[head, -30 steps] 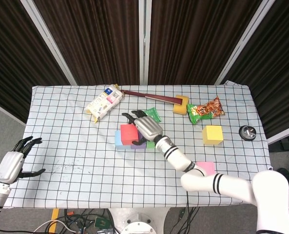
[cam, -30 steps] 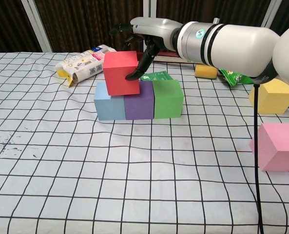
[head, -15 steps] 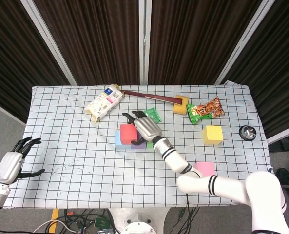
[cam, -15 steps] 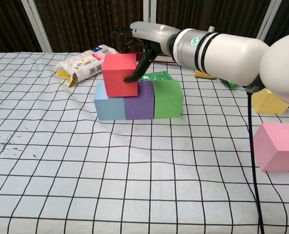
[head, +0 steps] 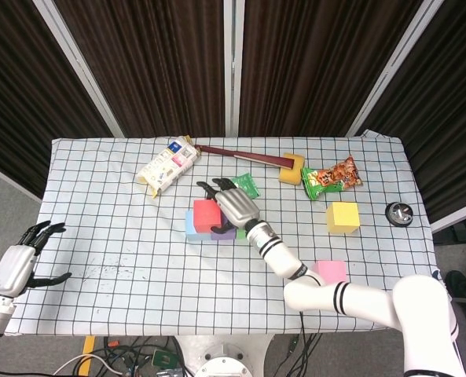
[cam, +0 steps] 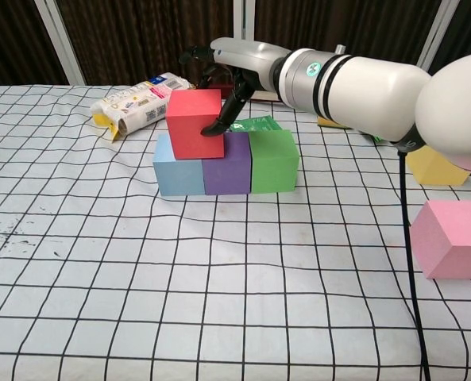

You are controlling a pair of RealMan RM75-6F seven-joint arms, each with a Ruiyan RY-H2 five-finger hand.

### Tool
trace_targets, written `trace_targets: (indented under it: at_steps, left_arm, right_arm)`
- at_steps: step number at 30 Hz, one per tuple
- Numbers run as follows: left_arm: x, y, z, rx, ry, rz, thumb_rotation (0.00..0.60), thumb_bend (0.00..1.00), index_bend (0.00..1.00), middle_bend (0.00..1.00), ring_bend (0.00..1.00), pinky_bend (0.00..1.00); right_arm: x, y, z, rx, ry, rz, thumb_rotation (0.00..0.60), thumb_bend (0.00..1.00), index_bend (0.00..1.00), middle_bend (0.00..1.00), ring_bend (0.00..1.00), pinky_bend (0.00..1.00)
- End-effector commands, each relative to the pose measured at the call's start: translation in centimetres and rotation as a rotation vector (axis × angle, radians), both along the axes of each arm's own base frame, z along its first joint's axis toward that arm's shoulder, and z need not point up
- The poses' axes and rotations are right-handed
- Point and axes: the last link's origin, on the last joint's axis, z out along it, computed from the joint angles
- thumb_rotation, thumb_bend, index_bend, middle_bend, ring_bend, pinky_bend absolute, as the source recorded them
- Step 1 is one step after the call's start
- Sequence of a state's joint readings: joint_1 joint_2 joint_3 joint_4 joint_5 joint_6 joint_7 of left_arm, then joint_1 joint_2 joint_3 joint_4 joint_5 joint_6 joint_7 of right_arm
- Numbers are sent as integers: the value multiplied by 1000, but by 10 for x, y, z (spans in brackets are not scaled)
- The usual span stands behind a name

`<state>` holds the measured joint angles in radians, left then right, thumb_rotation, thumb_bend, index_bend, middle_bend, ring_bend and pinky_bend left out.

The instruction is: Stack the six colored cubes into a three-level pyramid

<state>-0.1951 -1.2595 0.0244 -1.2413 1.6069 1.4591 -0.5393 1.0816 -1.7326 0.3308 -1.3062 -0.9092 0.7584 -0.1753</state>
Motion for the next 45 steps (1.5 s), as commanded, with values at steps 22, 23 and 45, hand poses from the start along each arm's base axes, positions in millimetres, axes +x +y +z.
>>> trace_targets:
  at_steps: [22,23,45]
  left_arm:
    - [-1,1,1,-2,-6,7,600,32,132,194,73,122]
    - [-1,1,1,-3,-6,8,600,32,132,195,73,122]
    - [-3,1,0,-8,-12,16,600,33,132,194,73,122]
  right_arm:
    - [5,4,-8,-5,-6,-12,600,159,0,405,3,0]
    - [5,4,-8,-5,-5,-12,600,161,0,405,3,0]
    - [3,3,-8,9,-4,-33,600,133,0,324,0,0]
